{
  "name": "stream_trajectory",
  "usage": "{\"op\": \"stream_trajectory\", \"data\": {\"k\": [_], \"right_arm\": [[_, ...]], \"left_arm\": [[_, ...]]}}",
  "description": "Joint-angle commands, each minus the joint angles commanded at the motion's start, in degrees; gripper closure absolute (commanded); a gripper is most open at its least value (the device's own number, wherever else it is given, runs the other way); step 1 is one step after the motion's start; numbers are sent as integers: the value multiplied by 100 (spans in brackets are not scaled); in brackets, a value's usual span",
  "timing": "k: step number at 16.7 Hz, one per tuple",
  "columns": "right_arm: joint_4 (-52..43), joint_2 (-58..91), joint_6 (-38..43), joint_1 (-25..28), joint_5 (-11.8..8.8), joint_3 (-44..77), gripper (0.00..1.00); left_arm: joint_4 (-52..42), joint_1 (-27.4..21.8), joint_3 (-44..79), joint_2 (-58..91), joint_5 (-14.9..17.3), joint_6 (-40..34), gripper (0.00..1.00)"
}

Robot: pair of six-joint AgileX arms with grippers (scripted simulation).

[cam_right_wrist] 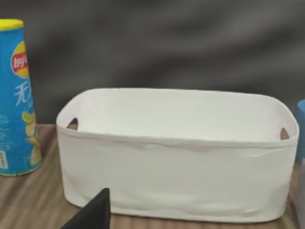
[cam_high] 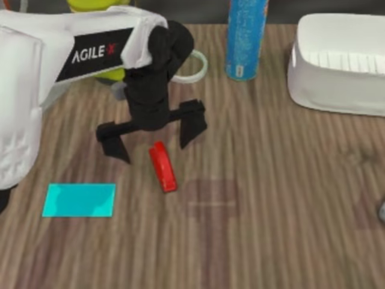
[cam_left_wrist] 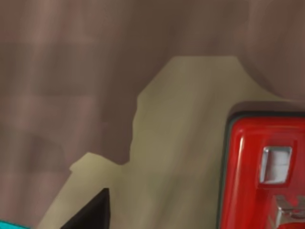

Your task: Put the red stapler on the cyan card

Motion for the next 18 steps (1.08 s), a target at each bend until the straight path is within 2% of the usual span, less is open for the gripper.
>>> {"op": "stream_trajectory", "data": {"k": [1,14,18], "right_arm": [[0,0,0,0,0,0,0],[0,0,0,0,0,0,0],[0,0,0,0,0,0,0]], "left_arm": [[0,0,0,0,0,0,0],[0,0,0,0,0,0,98],[0,0,0,0,0,0,100]]}}
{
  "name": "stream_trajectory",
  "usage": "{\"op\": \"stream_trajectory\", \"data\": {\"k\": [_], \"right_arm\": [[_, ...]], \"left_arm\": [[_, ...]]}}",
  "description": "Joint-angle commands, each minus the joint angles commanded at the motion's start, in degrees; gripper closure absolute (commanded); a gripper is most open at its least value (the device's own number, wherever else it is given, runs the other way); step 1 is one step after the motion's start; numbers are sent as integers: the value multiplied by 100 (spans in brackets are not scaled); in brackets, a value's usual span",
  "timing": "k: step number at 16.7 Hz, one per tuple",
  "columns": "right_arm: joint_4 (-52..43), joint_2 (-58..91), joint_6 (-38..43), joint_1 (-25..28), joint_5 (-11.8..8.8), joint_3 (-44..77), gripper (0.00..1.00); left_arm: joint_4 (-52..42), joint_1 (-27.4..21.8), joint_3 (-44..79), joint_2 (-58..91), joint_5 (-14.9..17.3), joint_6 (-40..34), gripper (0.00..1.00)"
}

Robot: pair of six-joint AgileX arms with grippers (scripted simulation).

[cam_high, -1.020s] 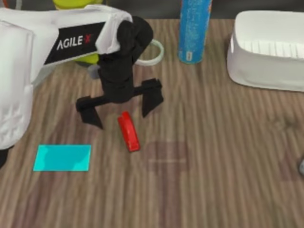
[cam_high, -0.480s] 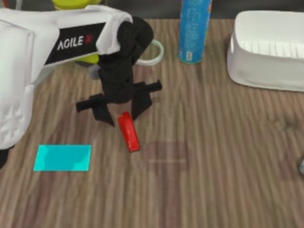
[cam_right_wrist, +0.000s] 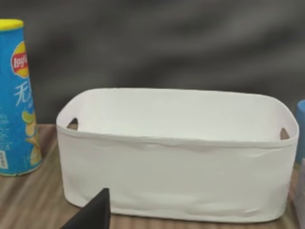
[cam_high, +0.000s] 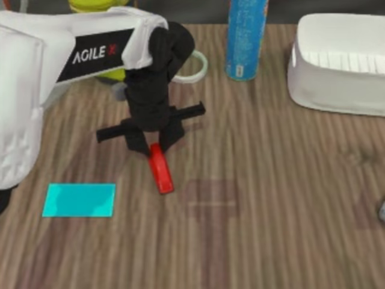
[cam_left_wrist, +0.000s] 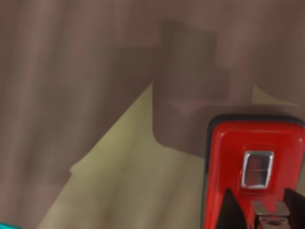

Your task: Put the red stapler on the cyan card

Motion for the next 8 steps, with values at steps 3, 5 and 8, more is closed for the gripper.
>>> {"op": "stream_trajectory", "data": {"k": [3,5,8], "right_arm": [[0,0,0,0,0,0,0],[0,0,0,0,0,0,0],[0,0,0,0,0,0,0]], "left_arm": [[0,0,0,0,0,0,100],[-2,7,2,-3,-1,6,100],[-235,5,232,-15,-3,4,100]]}}
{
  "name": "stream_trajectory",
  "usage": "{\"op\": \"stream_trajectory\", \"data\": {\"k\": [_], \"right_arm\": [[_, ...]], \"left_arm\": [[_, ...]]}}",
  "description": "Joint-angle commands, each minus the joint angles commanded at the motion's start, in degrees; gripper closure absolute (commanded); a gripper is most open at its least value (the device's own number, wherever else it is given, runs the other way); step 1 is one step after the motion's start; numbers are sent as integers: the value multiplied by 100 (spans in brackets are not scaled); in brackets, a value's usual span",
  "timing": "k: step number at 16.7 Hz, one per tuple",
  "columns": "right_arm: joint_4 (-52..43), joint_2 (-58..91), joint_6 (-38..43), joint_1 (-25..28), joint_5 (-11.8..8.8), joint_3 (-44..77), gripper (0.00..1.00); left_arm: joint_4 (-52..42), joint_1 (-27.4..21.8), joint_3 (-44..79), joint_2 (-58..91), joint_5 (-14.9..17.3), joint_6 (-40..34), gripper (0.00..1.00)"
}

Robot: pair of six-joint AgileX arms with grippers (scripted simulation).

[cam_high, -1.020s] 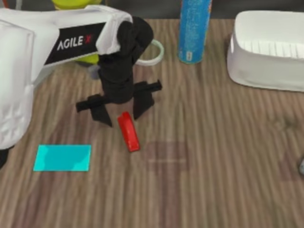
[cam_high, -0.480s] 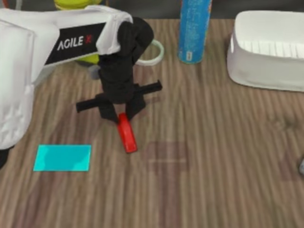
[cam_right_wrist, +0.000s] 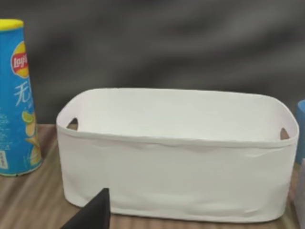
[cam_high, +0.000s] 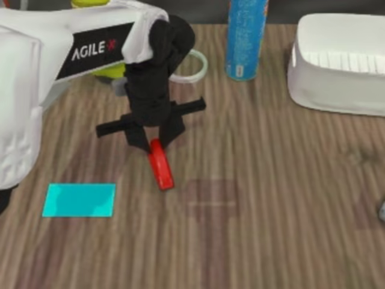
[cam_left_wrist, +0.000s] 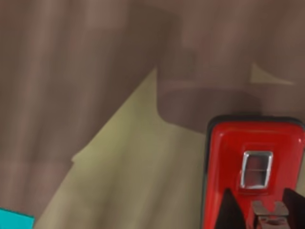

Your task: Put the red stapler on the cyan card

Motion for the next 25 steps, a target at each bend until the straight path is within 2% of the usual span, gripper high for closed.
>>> {"op": "stream_trajectory", "data": {"k": [7,15,17,20,25], "right_arm": [[0,0,0,0,0,0,0],[0,0,0,0,0,0,0],[0,0,0,0,0,0,0],[0,0,0,0,0,0,0],[0,0,0,0,0,0,0]], "left_arm": [[-1698,90,1408,-227,-2,-21,100],[-1839,70,1518,-280,-2,165,100],[-1817,82,1414,-344,-3,575,100],[-1741,130,1135,-530,-6,1606,100],[-1519,282,305,-1067,-12,4244,100]]}}
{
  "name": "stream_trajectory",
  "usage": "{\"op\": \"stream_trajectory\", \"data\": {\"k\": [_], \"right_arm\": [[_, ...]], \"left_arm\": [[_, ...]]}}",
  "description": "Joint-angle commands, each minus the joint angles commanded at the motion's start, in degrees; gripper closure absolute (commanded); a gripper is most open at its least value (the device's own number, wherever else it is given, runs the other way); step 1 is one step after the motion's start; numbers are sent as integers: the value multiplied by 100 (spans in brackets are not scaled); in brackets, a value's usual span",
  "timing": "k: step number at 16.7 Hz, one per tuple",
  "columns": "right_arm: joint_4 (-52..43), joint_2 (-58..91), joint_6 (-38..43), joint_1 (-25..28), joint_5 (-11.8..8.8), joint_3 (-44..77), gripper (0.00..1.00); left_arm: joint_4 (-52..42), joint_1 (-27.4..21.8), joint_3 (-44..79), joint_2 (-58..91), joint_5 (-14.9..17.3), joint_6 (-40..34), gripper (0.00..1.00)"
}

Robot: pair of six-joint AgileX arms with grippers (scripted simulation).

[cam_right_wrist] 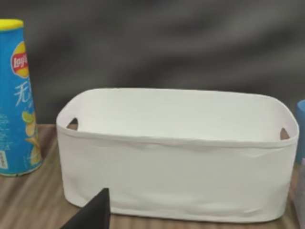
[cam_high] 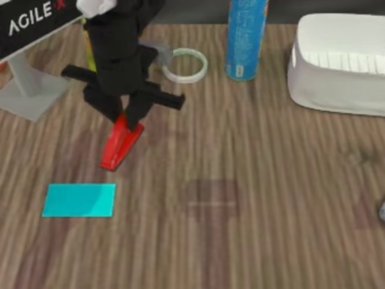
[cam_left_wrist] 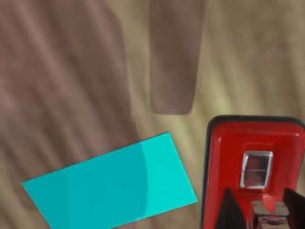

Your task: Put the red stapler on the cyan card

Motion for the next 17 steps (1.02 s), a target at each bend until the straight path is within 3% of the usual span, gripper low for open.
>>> {"op": "stream_trajectory", "data": {"k": [6,9,13,17], "right_arm": [[0,0,0,0,0,0,0],[0,0,0,0,0,0,0],[0,0,0,0,0,0,0],[0,0,0,0,0,0,0]], "left_arm": [[318,222,-1273,-785,-11,3892,100],[525,331,-1845,-1216,-13,5475,100],[809,447,-2403,-1739,-10,6772,100],[917,484,-2573,-1924,-7,7114,100]]}}
